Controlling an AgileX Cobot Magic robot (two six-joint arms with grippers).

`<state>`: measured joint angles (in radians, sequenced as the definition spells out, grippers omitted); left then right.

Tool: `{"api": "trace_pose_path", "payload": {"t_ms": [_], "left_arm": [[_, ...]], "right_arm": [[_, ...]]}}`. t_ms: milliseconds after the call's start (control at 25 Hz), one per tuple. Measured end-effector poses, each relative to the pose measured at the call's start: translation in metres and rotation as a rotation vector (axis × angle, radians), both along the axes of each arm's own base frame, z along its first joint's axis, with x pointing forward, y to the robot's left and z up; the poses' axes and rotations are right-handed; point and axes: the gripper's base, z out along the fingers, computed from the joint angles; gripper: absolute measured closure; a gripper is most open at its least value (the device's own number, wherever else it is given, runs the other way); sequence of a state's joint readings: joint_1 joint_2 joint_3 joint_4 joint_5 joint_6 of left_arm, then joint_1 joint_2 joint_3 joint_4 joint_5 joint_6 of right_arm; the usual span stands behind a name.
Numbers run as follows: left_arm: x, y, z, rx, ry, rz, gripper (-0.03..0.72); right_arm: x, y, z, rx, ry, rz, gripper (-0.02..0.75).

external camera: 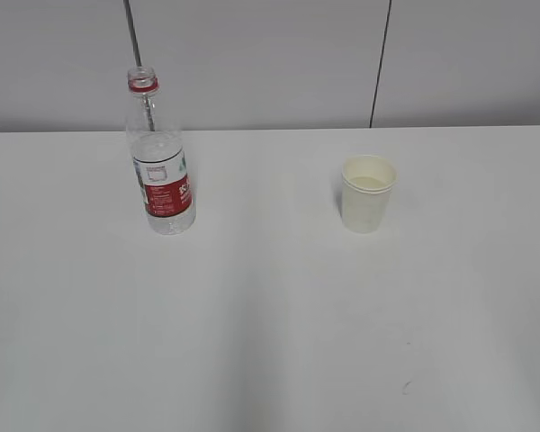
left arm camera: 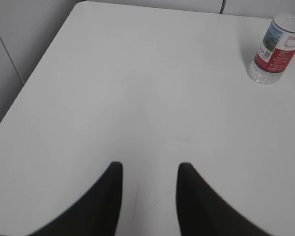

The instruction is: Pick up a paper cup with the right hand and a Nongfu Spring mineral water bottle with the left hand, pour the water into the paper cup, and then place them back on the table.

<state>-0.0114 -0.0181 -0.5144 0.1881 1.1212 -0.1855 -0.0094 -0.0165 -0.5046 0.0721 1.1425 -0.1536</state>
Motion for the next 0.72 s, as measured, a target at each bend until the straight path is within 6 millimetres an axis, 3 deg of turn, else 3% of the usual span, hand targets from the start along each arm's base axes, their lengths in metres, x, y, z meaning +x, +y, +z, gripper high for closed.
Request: {"api": "trace_pose_path", "payload": {"t_ms": [720], "left_arm": [[0.0,0.0,0.0,0.0,0.0,0.0,0.449]], "right_arm": [[0.0,0.0,0.0,0.0,0.0,-0.001,0.207]]}}
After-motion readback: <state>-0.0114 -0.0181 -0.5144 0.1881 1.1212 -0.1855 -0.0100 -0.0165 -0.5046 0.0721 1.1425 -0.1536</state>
